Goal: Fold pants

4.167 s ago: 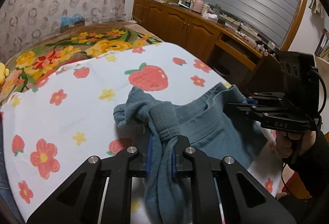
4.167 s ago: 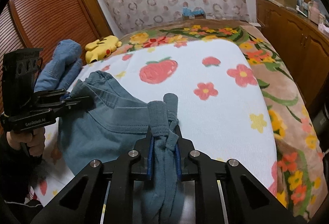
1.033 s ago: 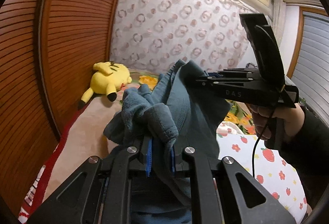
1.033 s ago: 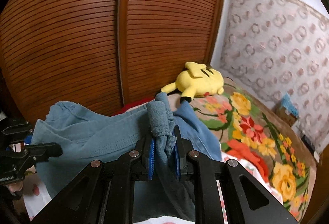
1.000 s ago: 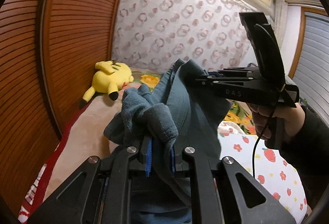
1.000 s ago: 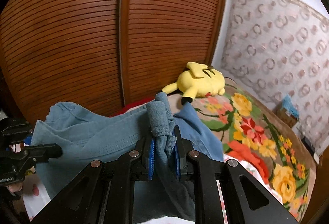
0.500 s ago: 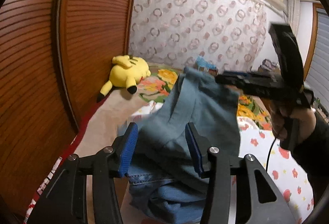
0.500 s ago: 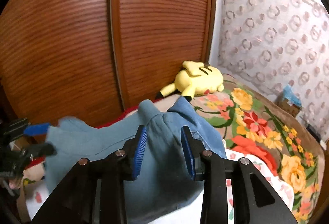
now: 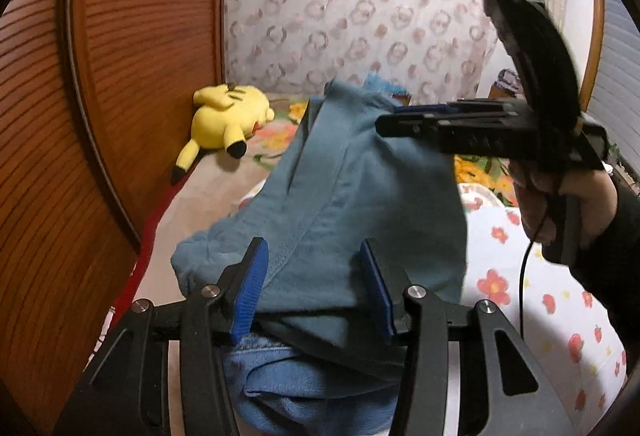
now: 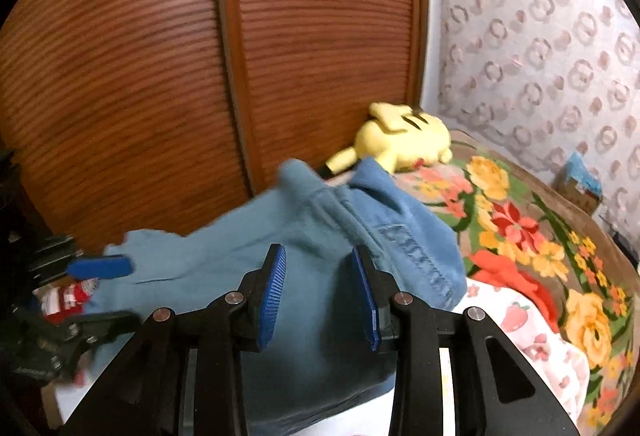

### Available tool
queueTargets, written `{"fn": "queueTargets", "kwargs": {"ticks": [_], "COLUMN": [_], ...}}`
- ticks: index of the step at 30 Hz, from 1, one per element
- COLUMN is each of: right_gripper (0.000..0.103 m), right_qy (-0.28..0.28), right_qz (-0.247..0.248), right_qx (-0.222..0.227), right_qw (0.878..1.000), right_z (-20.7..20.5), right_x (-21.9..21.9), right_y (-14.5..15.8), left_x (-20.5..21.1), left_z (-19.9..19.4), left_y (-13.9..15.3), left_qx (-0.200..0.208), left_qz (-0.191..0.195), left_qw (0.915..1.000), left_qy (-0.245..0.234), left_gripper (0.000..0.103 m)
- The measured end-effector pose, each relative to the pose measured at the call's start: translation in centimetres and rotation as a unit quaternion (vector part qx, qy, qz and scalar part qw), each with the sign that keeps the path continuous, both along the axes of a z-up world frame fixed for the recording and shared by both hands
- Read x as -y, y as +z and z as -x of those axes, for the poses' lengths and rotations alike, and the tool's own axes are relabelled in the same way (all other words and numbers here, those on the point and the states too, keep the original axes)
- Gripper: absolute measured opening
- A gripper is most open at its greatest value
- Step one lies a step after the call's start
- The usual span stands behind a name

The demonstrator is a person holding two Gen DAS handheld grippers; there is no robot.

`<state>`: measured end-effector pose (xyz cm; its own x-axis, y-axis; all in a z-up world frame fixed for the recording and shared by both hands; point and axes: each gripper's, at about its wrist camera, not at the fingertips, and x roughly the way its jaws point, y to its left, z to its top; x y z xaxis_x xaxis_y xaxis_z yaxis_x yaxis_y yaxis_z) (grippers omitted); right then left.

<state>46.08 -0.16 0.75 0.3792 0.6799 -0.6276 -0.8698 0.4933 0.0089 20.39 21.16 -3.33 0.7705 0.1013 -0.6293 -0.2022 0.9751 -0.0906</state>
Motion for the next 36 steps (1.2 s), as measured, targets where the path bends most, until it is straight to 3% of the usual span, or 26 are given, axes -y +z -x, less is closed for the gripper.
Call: {"fn": "queueTargets", "kwargs": {"ticks": [3, 8, 15, 20, 27, 30, 36], "right_gripper": [0.027, 0.027, 0.027, 0.027, 0.028, 0.036, 0.042], "right_qy": [-0.007, -0.004, -0.015, -0.009, -0.017, -0.013, -0.016], "right_qz": [0.011, 0.005, -0.021, -0.027, -0.008, -0.006, -0.007], "right_qx": [-0.017, -0.016, 0.001, 0.0, -0.008, -0.001, -0.001], "right_qw": [1.0, 1.0, 1.0, 1.0, 1.0, 1.0, 1.0], "right_z": [-1.8, -1.9, 1.3, 3.3, 2.5, 2.7, 3.3], "right_x": [-0.9, -1.6, 1.4, 2.7, 2.3, 2.0, 2.4], "right_y": [-1.1, -0.9, 0.2, 0.0, -1.5, -1.5, -1.3], "left_x": [-0.3, -0.2, 0.0, 0.5, 0.7, 0.7, 0.7], "left_z": [-0.1, -0.5, -0.7, -0.8, -0.8, -0.8, -0.9], "left_y": [-0.5, -0.9, -1.0, -1.0, -1.0, -0.9, -0.9], "left_qx": [-0.007, -0.012, -0.013, -0.018, -0.026, -0.026, -0.03], "left_qz": [0.006, 0.01, 0.006, 0.011, 0.011, 0.004, 0.002], "left_qw": [1.0, 0.9999, 0.9999, 0.9994, 0.9992, 0.9993, 0.9994], "left_qy": [0.003, 0.004, -0.004, -0.026, -0.028, -0.025, -0.018], "left_gripper": [0.049, 0.05, 0.057, 0.074, 0.074, 0.074, 0.074]}}
